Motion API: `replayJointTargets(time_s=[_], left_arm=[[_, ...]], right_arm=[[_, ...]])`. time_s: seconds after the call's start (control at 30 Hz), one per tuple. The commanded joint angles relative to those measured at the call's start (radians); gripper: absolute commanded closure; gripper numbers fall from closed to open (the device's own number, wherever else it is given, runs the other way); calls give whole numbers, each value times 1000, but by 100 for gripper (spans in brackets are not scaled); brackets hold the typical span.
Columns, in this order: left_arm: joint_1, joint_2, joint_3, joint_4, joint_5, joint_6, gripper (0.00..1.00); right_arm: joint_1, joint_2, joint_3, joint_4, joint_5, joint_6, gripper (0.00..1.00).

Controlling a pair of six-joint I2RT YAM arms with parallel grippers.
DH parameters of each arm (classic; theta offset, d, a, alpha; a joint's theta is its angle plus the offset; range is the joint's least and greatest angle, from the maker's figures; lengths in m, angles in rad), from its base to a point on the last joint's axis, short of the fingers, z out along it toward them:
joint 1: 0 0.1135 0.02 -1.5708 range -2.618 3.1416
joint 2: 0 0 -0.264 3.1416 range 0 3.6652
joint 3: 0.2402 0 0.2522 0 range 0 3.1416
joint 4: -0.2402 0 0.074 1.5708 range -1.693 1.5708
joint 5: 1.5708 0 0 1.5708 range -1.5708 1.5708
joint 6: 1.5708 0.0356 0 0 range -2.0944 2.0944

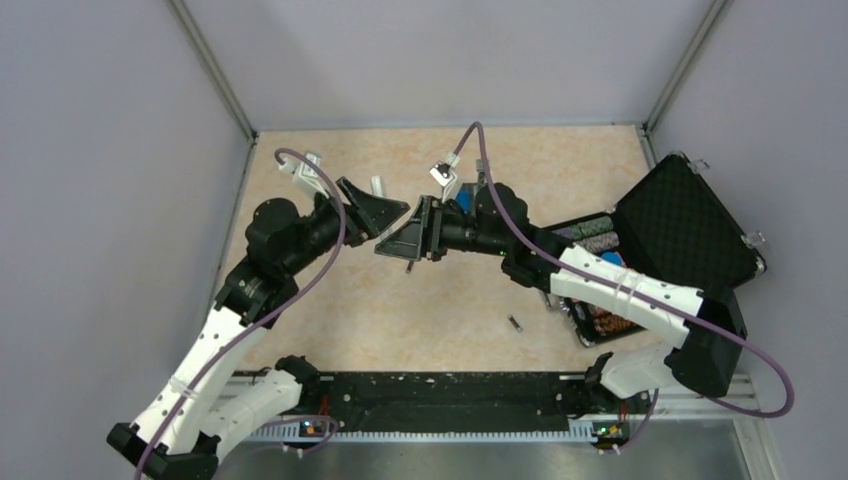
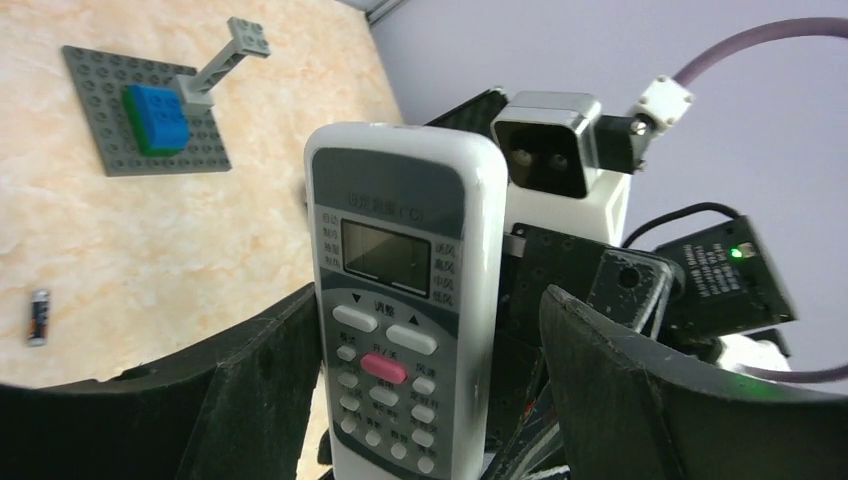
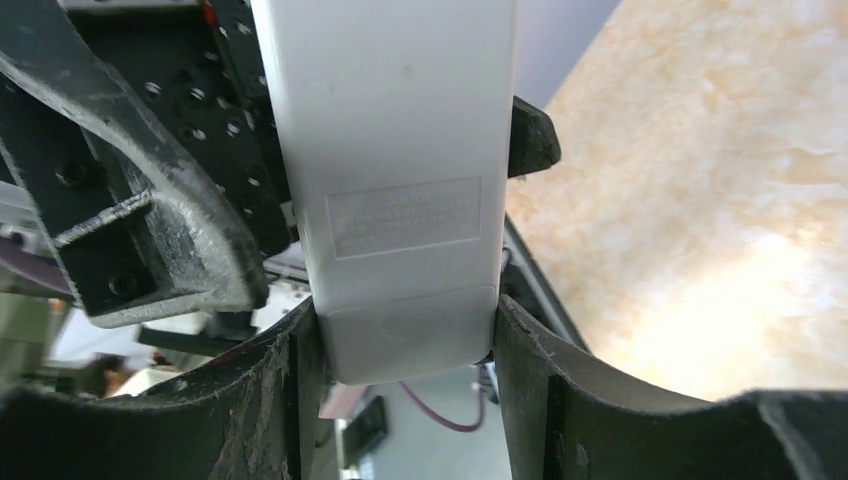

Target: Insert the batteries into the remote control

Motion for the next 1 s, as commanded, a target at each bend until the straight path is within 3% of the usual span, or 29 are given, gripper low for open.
replayJointTargets(time_s=[0.0,0.17,0.53,0.83,0.97], left_arm=[[-3,30,102,-95,-34,123,20],[-2,32,138,-166,-97,149,26],[-2,165,170,-256,-33,142,32],[-1,217,206,-292,-41,142,52],[-2,233,205,-286,-25,130,54]], right_arm=[[6,-10,78,-197,62,-189,70],[8,-22,92,-278,112,-332,71],[12,-24,147,-355,193,-589,72],[14,-17,147,-393,233,-716,72],[12,-13,143,-412,253,-757,72]])
